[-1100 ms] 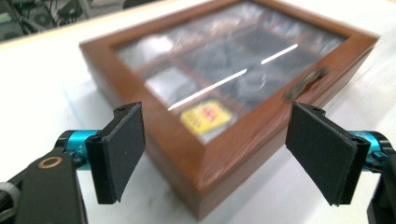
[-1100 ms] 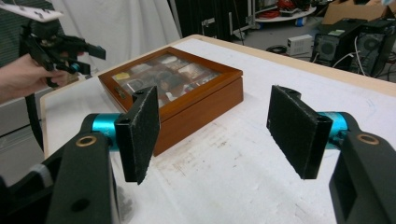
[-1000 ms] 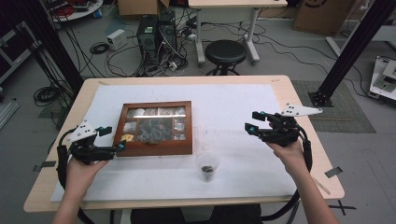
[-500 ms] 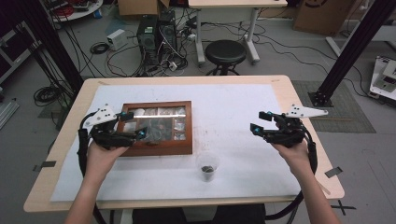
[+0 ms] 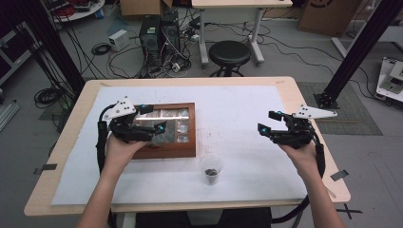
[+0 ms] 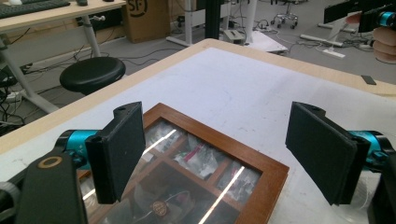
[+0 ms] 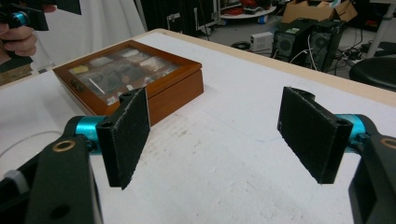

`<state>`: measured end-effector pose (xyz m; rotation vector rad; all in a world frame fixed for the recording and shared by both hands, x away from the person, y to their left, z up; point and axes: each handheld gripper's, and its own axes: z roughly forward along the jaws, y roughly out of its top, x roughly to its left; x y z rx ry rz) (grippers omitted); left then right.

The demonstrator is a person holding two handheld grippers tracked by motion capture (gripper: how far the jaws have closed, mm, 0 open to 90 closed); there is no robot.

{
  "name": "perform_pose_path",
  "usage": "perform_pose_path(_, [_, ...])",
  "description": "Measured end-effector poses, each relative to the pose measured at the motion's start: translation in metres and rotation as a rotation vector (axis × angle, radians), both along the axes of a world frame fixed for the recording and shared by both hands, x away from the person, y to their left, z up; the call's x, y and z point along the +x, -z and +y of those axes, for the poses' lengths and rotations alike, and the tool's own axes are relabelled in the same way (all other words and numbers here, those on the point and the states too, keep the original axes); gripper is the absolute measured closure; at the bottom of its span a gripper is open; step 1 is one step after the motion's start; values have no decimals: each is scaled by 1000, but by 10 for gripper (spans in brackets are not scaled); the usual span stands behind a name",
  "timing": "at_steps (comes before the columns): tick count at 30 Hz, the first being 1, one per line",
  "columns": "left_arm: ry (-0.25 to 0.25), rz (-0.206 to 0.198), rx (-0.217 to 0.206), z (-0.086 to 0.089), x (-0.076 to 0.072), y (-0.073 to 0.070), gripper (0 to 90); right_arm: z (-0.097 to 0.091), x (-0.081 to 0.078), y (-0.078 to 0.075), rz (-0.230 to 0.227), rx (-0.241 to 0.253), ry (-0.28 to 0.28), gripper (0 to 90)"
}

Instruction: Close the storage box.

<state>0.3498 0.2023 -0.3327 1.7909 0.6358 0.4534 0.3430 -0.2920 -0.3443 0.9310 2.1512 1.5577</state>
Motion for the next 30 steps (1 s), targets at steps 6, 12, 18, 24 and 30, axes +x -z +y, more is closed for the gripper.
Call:
perform_pose_path(6, [3,22,-17,2,3,6,199,-1,0,2,0,-13,7,255])
perform_pose_path(12, [-12,11,-48,12,1,4,199,-2,-1,1,-9,-12,12,254])
perform_pose_path(18, [-18,8,-47,15,0,3,199,-3,-2,-1,-10,-7,16,253])
perform_pose_path(24, [-16,12,-42,15,0,4,199,-5,-2,-1,-11,-7,17,254])
perform_pose_path(30, [-20,10,-40,17,0,4,199,-5,-1,0,-10,-7,18,253])
